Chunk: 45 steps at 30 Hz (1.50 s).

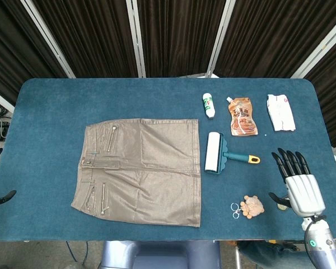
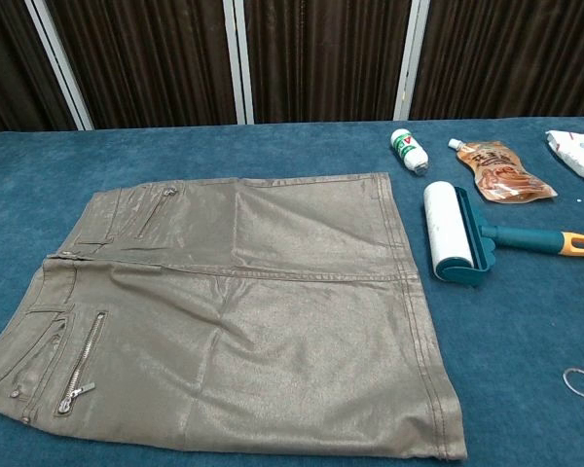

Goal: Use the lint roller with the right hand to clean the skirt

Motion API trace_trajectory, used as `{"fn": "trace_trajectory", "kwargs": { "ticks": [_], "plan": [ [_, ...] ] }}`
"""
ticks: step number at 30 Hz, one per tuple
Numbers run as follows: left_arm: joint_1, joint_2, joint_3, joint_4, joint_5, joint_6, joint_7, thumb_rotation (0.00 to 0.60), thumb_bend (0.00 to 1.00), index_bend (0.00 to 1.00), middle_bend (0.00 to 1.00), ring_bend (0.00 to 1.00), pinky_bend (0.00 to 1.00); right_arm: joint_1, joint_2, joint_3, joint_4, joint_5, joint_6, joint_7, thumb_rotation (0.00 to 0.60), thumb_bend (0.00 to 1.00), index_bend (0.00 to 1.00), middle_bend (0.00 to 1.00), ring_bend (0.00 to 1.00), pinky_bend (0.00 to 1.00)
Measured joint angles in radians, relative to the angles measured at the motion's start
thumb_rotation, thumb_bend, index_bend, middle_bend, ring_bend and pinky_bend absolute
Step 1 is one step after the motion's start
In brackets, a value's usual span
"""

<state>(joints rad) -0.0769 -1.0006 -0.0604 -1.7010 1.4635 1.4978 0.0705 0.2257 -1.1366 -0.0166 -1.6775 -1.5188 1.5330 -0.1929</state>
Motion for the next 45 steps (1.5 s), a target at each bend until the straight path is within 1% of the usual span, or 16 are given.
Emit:
{"fn": "trace_trajectory", "kwargs": {
  "ticks": [5,9,12,15,16,17,19,21,24,26,28,31,34,41,45],
  "plan": [
    [-0.001,-0.001,0.002,0.001,0.007,0.002,-0.003,0.600,0.00,0.00,0.00,0.00,0.00,-0.019,-0.005,0.011,0.023,-0.013,0.024,-0.003,0.600,0.00,0.00,0.00,0.00,0.00],
    [0.004,0.003,0.005,-0.004,0.013,0.011,-0.005,0.600,0.00,0.00,0.00,0.00,0.00,-0.015,-0.014,0.020,0.036,-0.008,0.001,0.013,0.600,0.00,0.00,0.00,0.00,0.00],
    [0.006,0.004,0.005,-0.006,0.020,0.020,-0.002,0.600,0.00,0.00,0.00,0.00,0.00,0.002,-0.019,0.029,0.040,0.015,-0.054,0.026,0.600,0.00,0.00,0.00,0.00,0.00],
    [0.005,0.002,0.006,-0.006,0.022,0.015,0.005,0.600,0.00,0.00,0.00,0.00,0.00,0.038,-0.031,0.044,0.056,0.058,-0.146,0.027,0.600,0.01,0.00,0.00,0.00,0.00],
    [0.003,0.001,0.006,-0.006,0.018,0.011,0.009,0.600,0.00,0.00,0.00,0.00,0.00,0.063,-0.041,0.056,0.070,0.088,-0.205,0.025,0.600,0.03,0.00,0.00,0.00,0.00],
    [0.002,0.000,0.005,-0.006,0.014,0.009,0.012,0.600,0.00,0.00,0.00,0.00,0.00,0.074,-0.046,0.062,0.077,0.101,-0.229,0.025,0.600,0.04,0.00,0.00,0.00,0.00],
    [0.000,-0.003,0.001,-0.005,0.002,0.004,0.019,0.600,0.00,0.00,0.00,0.00,0.00,0.117,-0.075,0.085,0.116,0.149,-0.313,0.022,0.600,0.10,0.02,0.02,0.00,0.00],
    [-0.003,-0.007,-0.003,-0.005,-0.009,-0.001,0.028,0.600,0.00,0.00,0.00,0.00,0.00,0.152,-0.119,0.106,0.173,0.185,-0.371,0.018,0.600,0.16,0.04,0.04,0.00,0.00],
    [-0.008,-0.014,-0.007,-0.003,-0.026,-0.013,0.049,0.600,0.00,0.00,0.00,0.00,0.00,0.190,-0.181,0.121,0.258,0.213,-0.417,0.011,0.600,0.27,0.06,0.06,0.00,0.00],
    [-0.011,-0.021,-0.009,-0.002,-0.038,-0.020,0.065,0.600,0.00,0.00,0.00,0.00,0.00,0.217,-0.235,0.131,0.336,0.227,-0.448,0.008,0.600,0.30,0.07,0.08,0.00,0.00],
    [-0.013,-0.026,-0.011,-0.001,-0.046,-0.025,0.074,0.600,0.00,0.00,0.00,0.00,0.00,0.242,-0.289,0.138,0.413,0.235,-0.475,0.009,0.600,0.31,0.07,0.09,0.00,0.00],
    [-0.016,-0.031,-0.012,0.002,-0.055,-0.030,0.084,0.600,0.00,0.00,0.00,0.00,0.00,0.273,-0.350,0.144,0.501,0.238,-0.506,0.014,0.600,0.32,0.07,0.09,0.00,0.00],
    [-0.018,-0.034,-0.014,0.004,-0.063,-0.035,0.088,0.600,0.00,0.00,0.00,0.00,0.00,0.296,-0.391,0.145,0.556,0.236,-0.531,0.018,0.600,0.32,0.07,0.09,0.00,0.00],
    [-0.023,-0.040,-0.017,0.010,-0.073,-0.043,0.096,0.600,0.00,0.00,0.00,0.00,0.00,0.318,-0.430,0.141,0.594,0.221,-0.549,0.026,0.600,0.33,0.07,0.15,0.00,0.00],
    [-0.026,-0.043,-0.017,0.014,-0.081,-0.051,0.099,0.600,0.00,0.00,0.00,0.00,0.00,0.329,-0.450,0.139,0.611,0.220,-0.564,0.013,0.600,0.34,0.09,0.15,0.00,0.00]
  ]
}}
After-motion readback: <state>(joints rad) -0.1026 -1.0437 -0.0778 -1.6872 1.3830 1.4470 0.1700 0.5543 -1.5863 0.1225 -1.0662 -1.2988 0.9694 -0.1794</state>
